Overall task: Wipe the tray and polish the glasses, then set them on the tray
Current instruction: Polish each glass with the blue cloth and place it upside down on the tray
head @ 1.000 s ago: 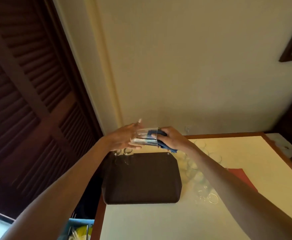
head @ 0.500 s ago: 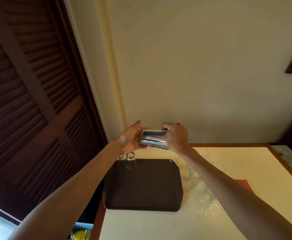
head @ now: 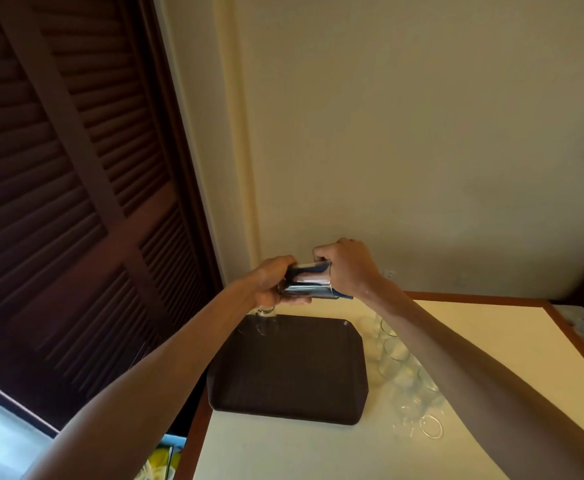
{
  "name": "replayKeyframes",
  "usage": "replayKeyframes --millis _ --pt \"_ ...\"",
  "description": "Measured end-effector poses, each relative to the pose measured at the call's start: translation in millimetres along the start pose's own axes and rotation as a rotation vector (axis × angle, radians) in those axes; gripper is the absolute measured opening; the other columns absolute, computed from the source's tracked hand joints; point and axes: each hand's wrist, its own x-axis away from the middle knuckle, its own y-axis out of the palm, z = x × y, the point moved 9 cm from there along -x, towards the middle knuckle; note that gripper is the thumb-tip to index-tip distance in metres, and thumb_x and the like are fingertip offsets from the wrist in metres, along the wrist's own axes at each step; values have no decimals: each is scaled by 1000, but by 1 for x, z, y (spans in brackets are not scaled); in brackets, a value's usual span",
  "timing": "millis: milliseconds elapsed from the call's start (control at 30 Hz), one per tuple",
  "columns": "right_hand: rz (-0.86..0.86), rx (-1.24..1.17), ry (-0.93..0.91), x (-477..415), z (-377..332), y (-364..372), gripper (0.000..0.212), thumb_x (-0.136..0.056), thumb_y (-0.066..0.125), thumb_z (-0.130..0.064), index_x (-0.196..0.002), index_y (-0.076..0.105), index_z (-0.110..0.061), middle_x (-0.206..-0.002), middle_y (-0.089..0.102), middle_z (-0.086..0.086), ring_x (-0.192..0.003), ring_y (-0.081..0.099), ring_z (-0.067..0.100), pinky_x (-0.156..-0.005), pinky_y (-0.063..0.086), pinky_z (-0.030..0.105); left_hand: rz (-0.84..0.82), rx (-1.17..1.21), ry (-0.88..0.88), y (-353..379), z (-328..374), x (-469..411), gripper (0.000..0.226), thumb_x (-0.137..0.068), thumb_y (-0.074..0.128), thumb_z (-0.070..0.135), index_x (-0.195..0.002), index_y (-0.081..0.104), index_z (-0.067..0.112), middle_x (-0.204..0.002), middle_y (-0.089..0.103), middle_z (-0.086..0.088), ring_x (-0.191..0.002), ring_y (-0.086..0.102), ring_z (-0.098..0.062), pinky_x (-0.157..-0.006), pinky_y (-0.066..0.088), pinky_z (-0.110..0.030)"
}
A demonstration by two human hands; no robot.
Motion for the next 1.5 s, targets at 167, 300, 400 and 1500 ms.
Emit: replayKeyframes --millis 167,300,400,1500 --pt "62 14 112 -4 10 2 24 -77 67 -2 -73 60 -24 -76 64 1 -73 59 24 -63 43 31 171 -19 122 -8 14 6 21 -108 43 20 -100 55 5 -93 66 -17 -75 71 -30 -49 59 -32" --pt "67 -271 376 -6 44 38 23 -78 82 -15 -99 72 -11 -89 69 4 -74 64 17 -65 52 30 204 -268 400 -11 43 14 29 -108 37 23 -95 54 4 -90 63 -18 -78 70 -29 -68 63 -41" --pt "-191 -935 486 5 27 69 21 -98 63 -25 -102 64 -4 -80 64 6 -52 55 5 -49 47 20 293 -432 679 -13 63 28 37 -101 40 33 -91 57 2 -90 63 -22 -87 68 -41 -75 62 -53" --pt "281 37 55 -13 -8 -22 16 -81 69 -13 -69 60 -19 -63 64 2 -60 54 23 -55 43 30 114 -56 377 -25 44 -1 36 -105 54 35 -109 64 1 -95 70 -17 -81 72 -27 -72 60 -36"
